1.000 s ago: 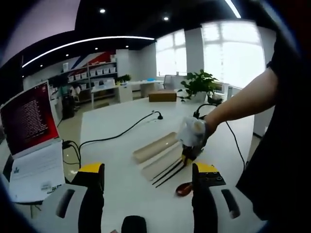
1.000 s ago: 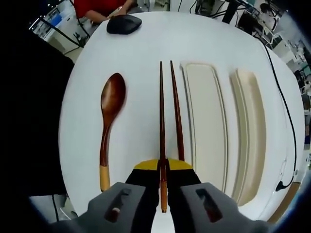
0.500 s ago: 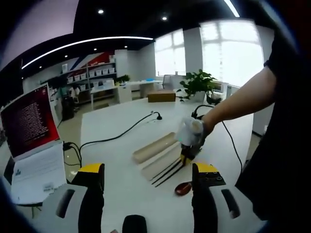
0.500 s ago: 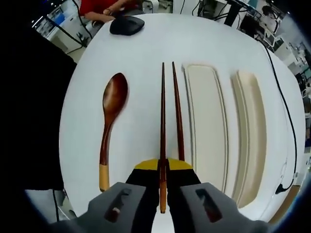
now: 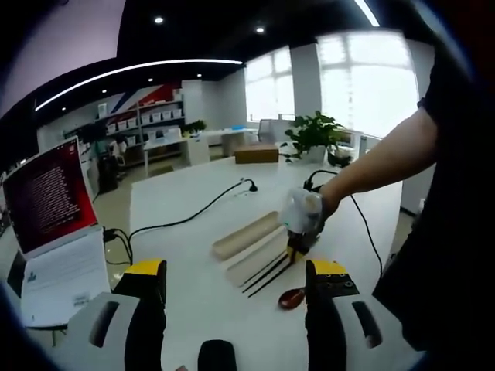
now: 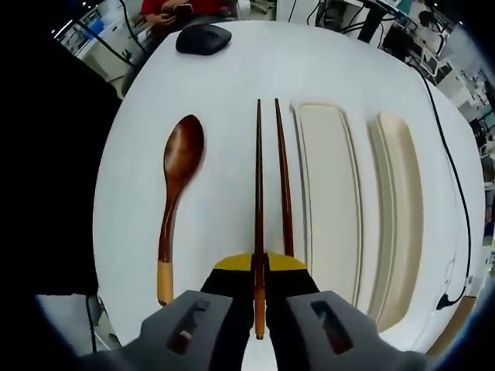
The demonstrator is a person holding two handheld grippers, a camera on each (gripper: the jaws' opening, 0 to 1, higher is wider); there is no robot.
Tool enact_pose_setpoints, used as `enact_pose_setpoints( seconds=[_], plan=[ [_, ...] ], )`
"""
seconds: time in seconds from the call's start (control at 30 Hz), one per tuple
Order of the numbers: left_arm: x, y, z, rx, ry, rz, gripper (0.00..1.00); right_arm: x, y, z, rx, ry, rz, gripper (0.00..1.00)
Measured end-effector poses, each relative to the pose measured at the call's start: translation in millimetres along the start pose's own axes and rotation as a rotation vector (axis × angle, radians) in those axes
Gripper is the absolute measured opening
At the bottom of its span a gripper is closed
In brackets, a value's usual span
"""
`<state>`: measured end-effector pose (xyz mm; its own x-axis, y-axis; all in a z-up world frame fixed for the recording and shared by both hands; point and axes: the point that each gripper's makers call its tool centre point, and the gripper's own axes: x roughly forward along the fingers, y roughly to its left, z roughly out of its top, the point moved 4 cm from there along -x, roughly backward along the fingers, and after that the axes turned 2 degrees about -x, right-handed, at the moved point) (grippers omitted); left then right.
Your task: Arrange the utensils inside the cutlery case until each visible utensil rests in its matching compartment.
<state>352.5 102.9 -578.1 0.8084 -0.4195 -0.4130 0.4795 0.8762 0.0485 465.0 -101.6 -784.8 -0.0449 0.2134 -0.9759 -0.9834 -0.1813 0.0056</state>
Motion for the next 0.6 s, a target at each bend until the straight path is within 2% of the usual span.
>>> enact_pose_setpoints(
  seconds=[0.6],
  plan=[
    [-2.8, -1.5, 3.7, 0.000, -0.021, 0.007, 0.75, -0.8, 1.5, 0.7, -0.008, -0.012, -0.022, 0.00]
  ],
)
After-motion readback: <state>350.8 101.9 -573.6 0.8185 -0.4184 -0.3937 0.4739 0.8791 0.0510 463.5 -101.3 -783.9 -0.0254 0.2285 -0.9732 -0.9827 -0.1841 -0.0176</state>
